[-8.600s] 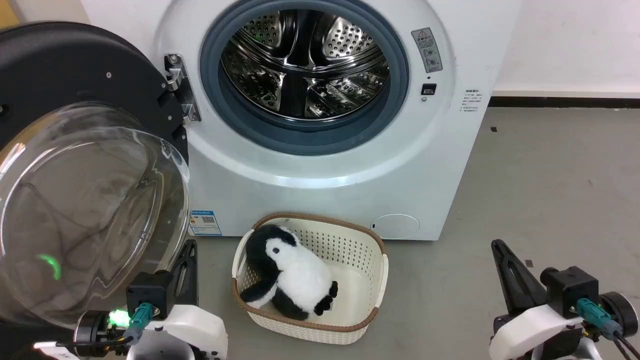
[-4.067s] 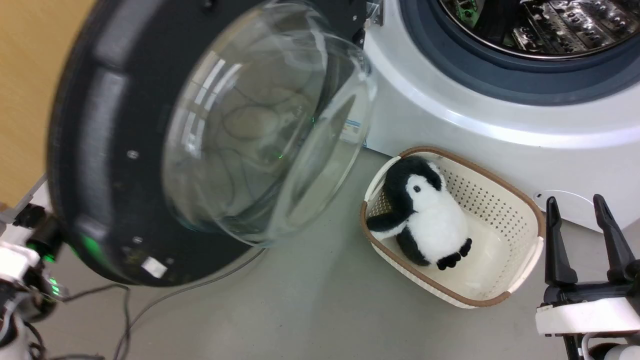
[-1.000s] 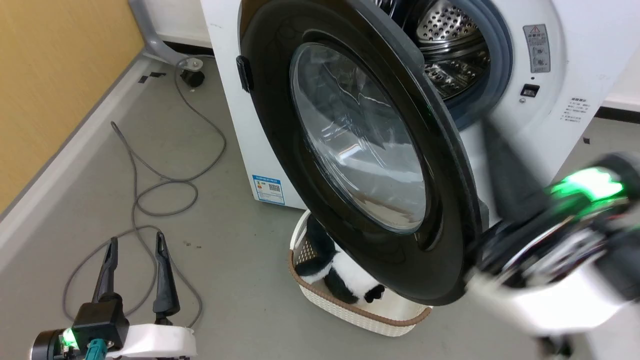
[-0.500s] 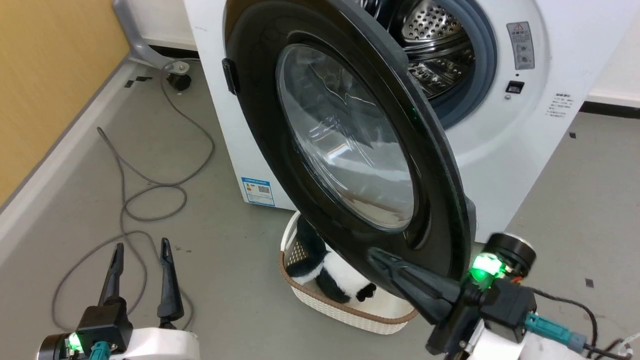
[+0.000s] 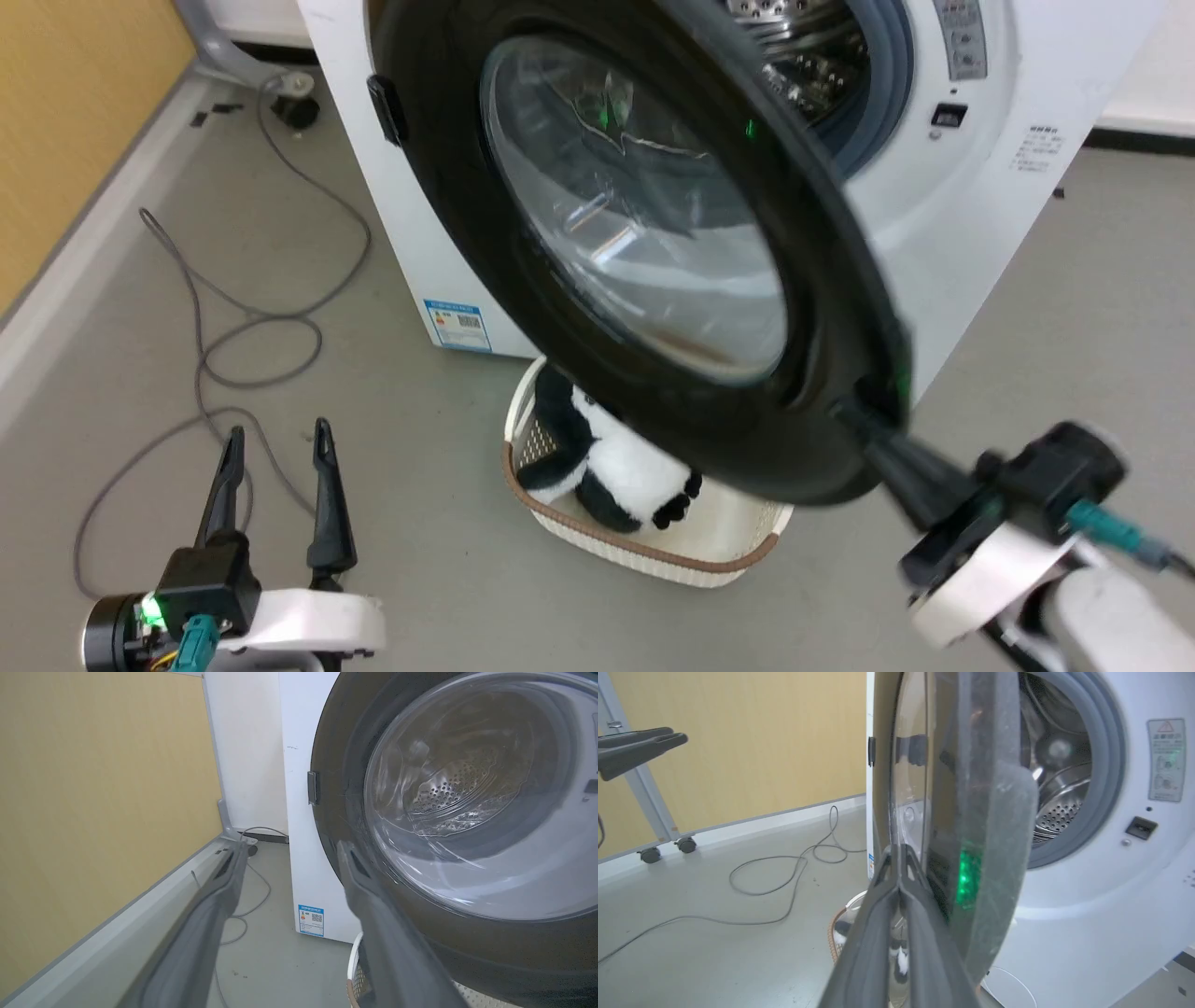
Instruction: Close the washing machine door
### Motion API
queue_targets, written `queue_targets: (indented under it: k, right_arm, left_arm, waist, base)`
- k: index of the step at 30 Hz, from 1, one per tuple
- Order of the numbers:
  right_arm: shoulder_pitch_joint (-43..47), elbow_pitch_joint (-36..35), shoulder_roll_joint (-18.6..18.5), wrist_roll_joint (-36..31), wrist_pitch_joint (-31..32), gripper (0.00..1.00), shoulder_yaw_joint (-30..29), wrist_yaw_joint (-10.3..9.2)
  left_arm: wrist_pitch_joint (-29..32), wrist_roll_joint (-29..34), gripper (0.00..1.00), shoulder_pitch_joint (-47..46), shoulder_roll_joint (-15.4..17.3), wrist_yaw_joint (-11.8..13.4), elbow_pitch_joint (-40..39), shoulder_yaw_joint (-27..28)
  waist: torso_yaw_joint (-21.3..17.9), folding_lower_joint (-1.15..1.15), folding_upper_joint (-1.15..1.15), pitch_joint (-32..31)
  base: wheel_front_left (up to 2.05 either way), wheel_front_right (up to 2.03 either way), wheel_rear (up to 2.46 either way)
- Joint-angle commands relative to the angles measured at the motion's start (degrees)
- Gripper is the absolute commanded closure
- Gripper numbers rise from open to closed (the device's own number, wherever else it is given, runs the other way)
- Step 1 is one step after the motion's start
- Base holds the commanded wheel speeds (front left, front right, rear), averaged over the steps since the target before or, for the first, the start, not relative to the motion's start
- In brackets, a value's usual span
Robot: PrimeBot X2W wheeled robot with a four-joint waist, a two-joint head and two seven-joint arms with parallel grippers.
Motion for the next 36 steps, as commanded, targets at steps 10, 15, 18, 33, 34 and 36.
queue_targets:
  k: [10, 15, 18, 33, 34, 36]
  right_arm:
    - [-10.5, 8.1, 0.2, -1.7, -0.2, 1.0, -10.2, -0.12]
    - [-18.4, 14.6, 0.9, -2.7, -0.2, 1.0, -13.2, -0.12]
    - [-23.2, 18.8, 0.9, -3.1, -0.2, 1.0, -14.7, -0.12]
    - [-37.1, 33.0, 0.5, -8.0, -0.2, 1.0, -19.5, -0.12]
    - [-37.4, 33.5, 0.7, -8.4, -0.2, 1.0, -19.8, -0.12]
    - [-37.8, 34.4, 1.5, -9.0, -0.2, 1.0, -20.3, -0.12]
  left_arm:
    - [-0.2, 0.7, 0.0, -4.4, -1.3, -0.4, -0.7, -0.2]
    - [-0.2, 0.7, 0.0, -6.1, -1.6, -0.5, -1.3, -0.1]
    - [-0.2, 0.7, 0.0, -7.0, -1.8, -0.5, -1.6, -0.1]
    - [-0.2, 0.0, 0.0, -9.1, -2.1, 1.5, -2.5, -1.7]
    - [-0.2, -0.1, 0.0, -9.0, -2.1, 1.5, -2.5, -1.7]
    - [-0.2, -0.1, 0.0, -8.8, -2.1, 1.5, -2.6, -1.3]
  waist:
    - [0.8, 0.0, 0.0, 6.7]
    - [1.8, 0.0, 0.0, 9.9]
    - [2.6, 0.0, 0.0, 11.8]
    - [3.9, 0.0, 0.0, 15.9]
    - [3.9, 0.0, 0.0, 15.8]
    - [3.6, 0.0, 0.0, 15.5]
  base:
    - [0.0, 0.0, 0.0]
    - [0.0, 0.0, 0.0]
    - [0.0, 0.0, 0.0]
    - [0.0, 0.0, 0.0]
    - [0.0, 0.0, 0.0]
    - [0.0, 0.0, 0.0]
